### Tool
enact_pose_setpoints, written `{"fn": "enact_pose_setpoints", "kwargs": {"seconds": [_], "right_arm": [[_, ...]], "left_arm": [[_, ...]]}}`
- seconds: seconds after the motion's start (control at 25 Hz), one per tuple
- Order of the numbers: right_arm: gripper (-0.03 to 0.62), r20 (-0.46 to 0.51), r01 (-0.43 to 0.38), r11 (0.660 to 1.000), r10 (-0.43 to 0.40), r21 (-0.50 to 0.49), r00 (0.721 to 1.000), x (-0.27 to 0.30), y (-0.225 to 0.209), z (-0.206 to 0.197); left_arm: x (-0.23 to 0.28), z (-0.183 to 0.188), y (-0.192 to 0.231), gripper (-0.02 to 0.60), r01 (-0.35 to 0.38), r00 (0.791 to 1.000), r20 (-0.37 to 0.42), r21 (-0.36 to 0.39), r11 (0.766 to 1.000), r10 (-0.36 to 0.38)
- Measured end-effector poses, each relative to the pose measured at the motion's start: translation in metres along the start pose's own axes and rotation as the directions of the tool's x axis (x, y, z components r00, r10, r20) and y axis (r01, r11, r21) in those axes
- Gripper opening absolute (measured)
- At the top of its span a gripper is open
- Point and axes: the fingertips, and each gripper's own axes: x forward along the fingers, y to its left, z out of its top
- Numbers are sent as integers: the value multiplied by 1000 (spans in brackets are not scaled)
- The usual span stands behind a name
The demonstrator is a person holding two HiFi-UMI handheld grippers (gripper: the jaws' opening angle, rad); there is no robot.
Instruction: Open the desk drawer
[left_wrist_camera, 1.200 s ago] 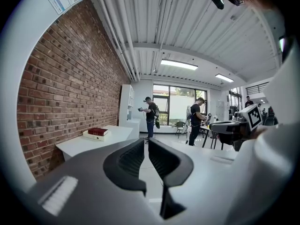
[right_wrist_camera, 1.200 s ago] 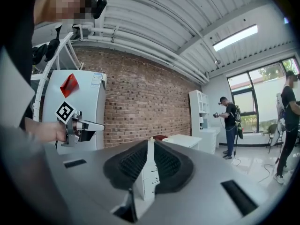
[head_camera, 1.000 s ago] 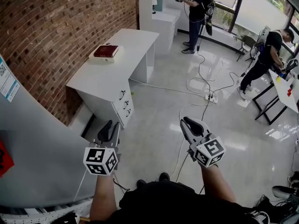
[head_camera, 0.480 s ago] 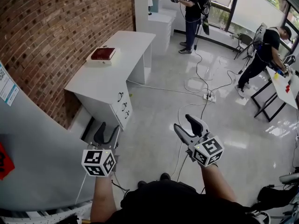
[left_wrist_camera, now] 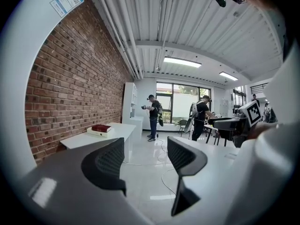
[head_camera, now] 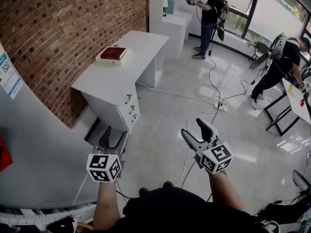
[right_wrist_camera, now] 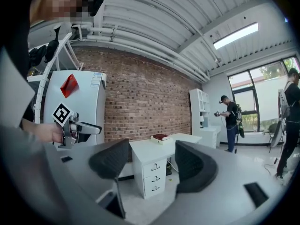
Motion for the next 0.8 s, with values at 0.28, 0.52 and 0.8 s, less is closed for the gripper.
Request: {"fn": "enact_pose_setpoints", "kwargs": {"seconds": [0.28, 0.52, 0.8], "right_arm": [[278, 0, -9, 999, 9, 30, 1000, -25, -34, -10], [278, -51, -11, 994, 17, 109, 999, -50, -58, -53], [278, -84, -32, 988, 45, 150, 995, -35, -70, -70]], "left_arm": [[12, -4, -24, 276, -8, 1000, -26, 23, 1000, 8], [21, -16, -49, 276, -27, 999, -30, 12, 1000, 27], [44, -15, -41, 275, -50, 998, -24, -20, 999, 49]]}}
